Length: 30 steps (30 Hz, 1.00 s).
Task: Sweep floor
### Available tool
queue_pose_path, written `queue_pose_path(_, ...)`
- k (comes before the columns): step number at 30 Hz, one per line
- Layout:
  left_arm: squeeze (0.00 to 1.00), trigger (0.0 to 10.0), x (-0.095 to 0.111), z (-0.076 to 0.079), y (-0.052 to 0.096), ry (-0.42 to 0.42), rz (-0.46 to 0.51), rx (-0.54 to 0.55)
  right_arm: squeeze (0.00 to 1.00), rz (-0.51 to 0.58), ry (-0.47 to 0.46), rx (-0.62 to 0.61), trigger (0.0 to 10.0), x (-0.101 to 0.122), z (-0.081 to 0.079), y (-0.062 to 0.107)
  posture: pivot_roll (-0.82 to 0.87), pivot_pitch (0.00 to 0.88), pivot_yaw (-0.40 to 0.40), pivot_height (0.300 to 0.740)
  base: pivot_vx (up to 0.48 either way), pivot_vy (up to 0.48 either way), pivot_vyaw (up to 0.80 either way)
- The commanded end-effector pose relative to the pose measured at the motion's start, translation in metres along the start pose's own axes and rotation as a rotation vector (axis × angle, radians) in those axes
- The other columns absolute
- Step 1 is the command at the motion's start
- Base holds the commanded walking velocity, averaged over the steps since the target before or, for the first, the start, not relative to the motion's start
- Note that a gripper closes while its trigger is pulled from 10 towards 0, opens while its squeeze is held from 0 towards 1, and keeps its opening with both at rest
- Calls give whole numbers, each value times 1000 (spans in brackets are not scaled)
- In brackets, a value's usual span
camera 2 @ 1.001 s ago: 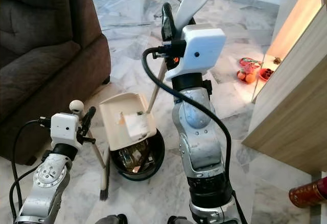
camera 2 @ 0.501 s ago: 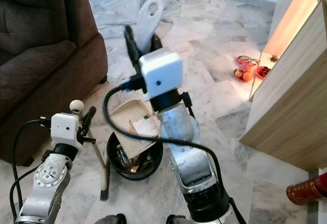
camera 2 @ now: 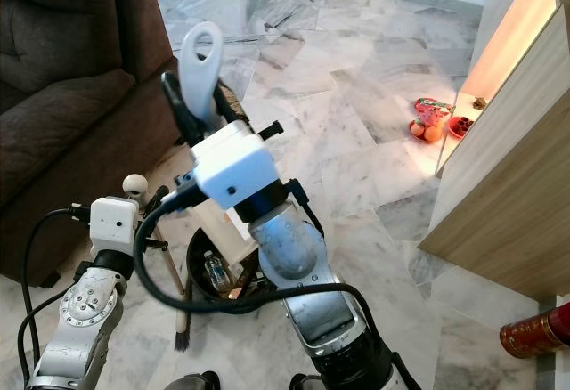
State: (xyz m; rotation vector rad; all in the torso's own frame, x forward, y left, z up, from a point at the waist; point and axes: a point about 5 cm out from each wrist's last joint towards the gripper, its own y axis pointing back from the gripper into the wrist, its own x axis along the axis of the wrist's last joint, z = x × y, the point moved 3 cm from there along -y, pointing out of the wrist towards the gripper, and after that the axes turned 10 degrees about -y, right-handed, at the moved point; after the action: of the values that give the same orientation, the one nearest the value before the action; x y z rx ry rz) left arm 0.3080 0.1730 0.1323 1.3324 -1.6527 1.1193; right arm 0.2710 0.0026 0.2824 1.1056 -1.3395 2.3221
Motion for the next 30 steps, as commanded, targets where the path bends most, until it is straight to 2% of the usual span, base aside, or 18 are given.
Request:
queue_pose_path(1, 0, 10000, 8, -2, -1, -23, 43, 2, 0, 138, 57, 43, 10000, 29, -6, -3, 146, 179, -16, 740, 0, 0, 0)
queue_pose_path(12, 0, 10000, 7, -1, 0, -22, 40, 2, 0, 142, 125, 96, 10000, 28, -13, -1, 148, 182, -17, 740, 0, 0, 0)
queue_pose_path(30, 0, 10000, 7, -2, 0, -25, 38, 1, 0, 86, 193, 124, 10000, 14, -9, 1, 148, 188, -14, 740, 0, 0, 0)
